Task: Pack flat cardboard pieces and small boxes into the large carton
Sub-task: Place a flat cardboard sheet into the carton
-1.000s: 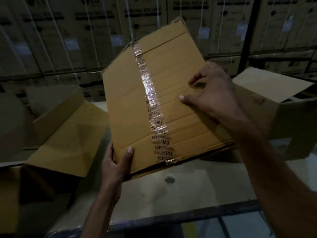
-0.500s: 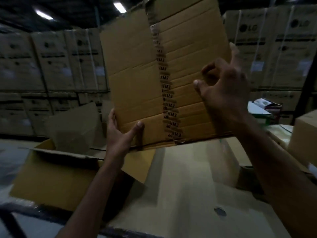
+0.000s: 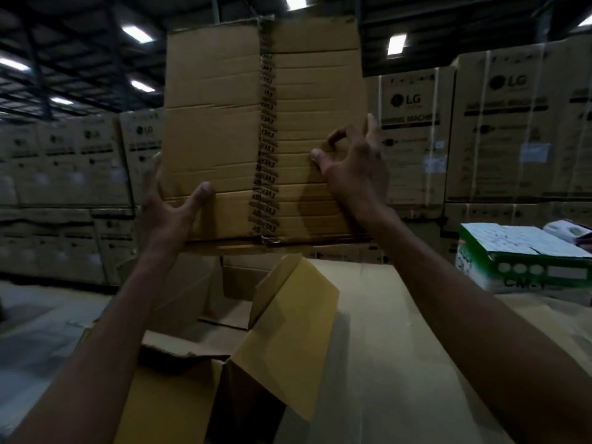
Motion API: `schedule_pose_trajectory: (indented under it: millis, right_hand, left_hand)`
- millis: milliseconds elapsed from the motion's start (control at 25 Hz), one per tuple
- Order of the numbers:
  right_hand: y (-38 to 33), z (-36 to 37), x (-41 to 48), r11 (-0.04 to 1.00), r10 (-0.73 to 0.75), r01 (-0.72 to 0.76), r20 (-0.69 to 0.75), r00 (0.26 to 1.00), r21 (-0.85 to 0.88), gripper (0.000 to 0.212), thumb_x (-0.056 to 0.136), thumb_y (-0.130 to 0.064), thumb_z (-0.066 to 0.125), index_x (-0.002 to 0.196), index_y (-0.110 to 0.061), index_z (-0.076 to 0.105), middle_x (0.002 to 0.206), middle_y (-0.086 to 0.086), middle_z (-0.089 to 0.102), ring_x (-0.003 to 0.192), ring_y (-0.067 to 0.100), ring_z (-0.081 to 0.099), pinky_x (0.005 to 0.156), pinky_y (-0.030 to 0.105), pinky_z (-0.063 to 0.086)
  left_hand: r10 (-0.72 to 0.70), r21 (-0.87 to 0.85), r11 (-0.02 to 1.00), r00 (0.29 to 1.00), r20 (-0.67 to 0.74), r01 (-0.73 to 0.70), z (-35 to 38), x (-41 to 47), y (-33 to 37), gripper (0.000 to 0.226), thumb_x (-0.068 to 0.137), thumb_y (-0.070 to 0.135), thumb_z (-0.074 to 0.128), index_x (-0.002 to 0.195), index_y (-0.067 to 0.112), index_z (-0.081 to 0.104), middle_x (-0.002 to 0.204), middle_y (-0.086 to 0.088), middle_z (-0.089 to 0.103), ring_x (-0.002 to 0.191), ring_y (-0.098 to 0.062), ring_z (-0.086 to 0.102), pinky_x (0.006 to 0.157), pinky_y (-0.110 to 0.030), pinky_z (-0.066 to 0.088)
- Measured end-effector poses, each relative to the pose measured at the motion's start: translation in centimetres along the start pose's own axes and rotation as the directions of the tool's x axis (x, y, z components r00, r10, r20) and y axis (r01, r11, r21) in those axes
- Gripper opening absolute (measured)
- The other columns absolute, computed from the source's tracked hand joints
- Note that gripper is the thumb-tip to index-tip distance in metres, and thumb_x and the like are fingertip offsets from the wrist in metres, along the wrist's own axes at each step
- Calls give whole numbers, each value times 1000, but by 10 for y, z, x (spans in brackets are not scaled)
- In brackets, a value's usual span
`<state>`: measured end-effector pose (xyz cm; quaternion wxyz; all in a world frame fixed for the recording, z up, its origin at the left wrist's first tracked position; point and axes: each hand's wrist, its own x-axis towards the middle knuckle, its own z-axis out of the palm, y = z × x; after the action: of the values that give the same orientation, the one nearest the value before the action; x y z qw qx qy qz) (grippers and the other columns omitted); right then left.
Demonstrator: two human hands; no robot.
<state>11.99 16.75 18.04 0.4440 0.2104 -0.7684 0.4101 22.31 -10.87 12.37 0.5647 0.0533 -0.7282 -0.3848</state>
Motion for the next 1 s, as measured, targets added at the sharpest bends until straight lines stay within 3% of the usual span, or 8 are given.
schedule_pose_trajectory:
  millis: [200, 320, 520, 680, 800, 1000]
  right_hand:
    - [-21, 74, 22, 997, 67, -71, 105, 992, 38, 40, 84, -60, 70, 113, -35, 59, 166, 9, 24, 142, 35, 41, 106, 49, 44]
    - [-35, 119, 41, 993, 99, -108, 163, 982, 48, 45, 83, -61, 69, 117, -34, 59, 157, 8, 35, 137, 31, 44, 108, 49, 42]
    - [-46, 213, 54, 975, 190, -211, 236, 953, 69, 48, 84, -58, 70, 120, -28, 59, 133, 4, 47, 117, 24, 50, 92, 40, 45]
    - [-41, 294, 40, 917, 352, -390, 285, 891, 87, 41, 78, -55, 75, 106, -30, 59, 123, 1, 54, 107, 22, 55, 95, 46, 51]
    - [-27, 341, 19, 850, 500, -526, 306, 810, 4, 39, 76, -54, 76, 101, -32, 58, 114, -1, 59, 102, 20, 58, 93, 49, 51]
    - [3, 378, -41, 721, 688, -659, 338, 642, -213, 54, 76, -50, 78, 121, -23, 62, 120, 0, 64, 104, 23, 60, 94, 46, 52]
  left_hand:
    - [-59, 277, 959, 998, -35, 67, -21, 51, -41, 84, 71, 82, 65, 143, 43, 46, 149, -5, 51, 132, -32, 52, 102, -52, 49]
    - [-98, 301, 950, 995, 19, 88, -33, 92, -71, 86, 66, 87, 64, 138, 42, 51, 146, -3, 53, 128, -28, 54, 97, -49, 52]
    - [-113, 377, 924, 986, 125, 58, -43, 158, -138, 83, 71, 82, 64, 141, 39, 51, 153, -5, 46, 135, -30, 47, 104, -50, 47]
    - [-150, 461, 887, 960, 236, 26, -41, 195, -198, 78, 77, 79, 62, 142, 37, 52, 151, -8, 49, 128, -35, 54, 97, -47, 51]
    - [-218, 505, 863, 895, 390, -10, -29, 208, -249, 79, 78, 79, 61, 143, 35, 50, 151, -9, 48, 127, -35, 54, 93, -45, 50]
    - [-368, 537, 843, 704, 608, -23, 7, 206, -321, 77, 79, 74, 66, 141, 30, 55, 148, -11, 49, 131, -35, 48, 97, -45, 45]
